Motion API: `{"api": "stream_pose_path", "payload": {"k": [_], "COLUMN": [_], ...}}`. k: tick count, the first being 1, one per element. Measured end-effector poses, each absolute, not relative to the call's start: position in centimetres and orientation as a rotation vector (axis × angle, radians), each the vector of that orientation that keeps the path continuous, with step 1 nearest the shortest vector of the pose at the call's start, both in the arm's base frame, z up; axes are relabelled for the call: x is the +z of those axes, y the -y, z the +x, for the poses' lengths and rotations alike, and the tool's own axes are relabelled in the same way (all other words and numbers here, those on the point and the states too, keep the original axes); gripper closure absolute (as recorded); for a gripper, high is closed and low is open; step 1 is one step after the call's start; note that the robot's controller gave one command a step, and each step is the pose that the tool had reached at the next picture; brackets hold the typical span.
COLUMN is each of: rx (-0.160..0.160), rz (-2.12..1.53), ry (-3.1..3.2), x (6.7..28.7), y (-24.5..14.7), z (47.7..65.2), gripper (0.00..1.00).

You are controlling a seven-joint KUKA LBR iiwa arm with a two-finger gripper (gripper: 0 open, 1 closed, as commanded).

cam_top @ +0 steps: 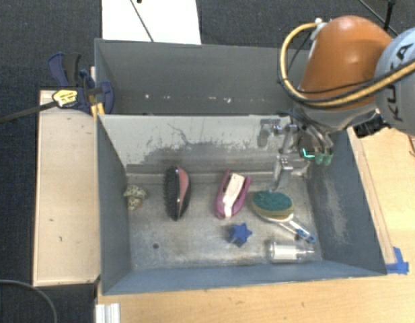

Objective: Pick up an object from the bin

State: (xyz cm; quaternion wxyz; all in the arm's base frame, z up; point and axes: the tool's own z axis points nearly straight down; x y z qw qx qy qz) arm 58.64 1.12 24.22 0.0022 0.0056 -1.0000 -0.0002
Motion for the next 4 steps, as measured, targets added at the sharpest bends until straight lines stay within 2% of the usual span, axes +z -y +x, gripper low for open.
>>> {"api": "stream_pose_path", "payload": {"k": [1,2,3,4], "rx": [0.003,0.004,-0.001,0.0], "rz": [0.368,0.709,0.705,0.506], "ry": [3.118,3.058,3.061,3.108], "x": [18.0,7.1,7.2,10.6], "y": [10.2,8.6,8.5,6.7], "z": [54.2,58.1,58.1,57.4], "gripper": [0.0,0.0,1.0,1.0]}}
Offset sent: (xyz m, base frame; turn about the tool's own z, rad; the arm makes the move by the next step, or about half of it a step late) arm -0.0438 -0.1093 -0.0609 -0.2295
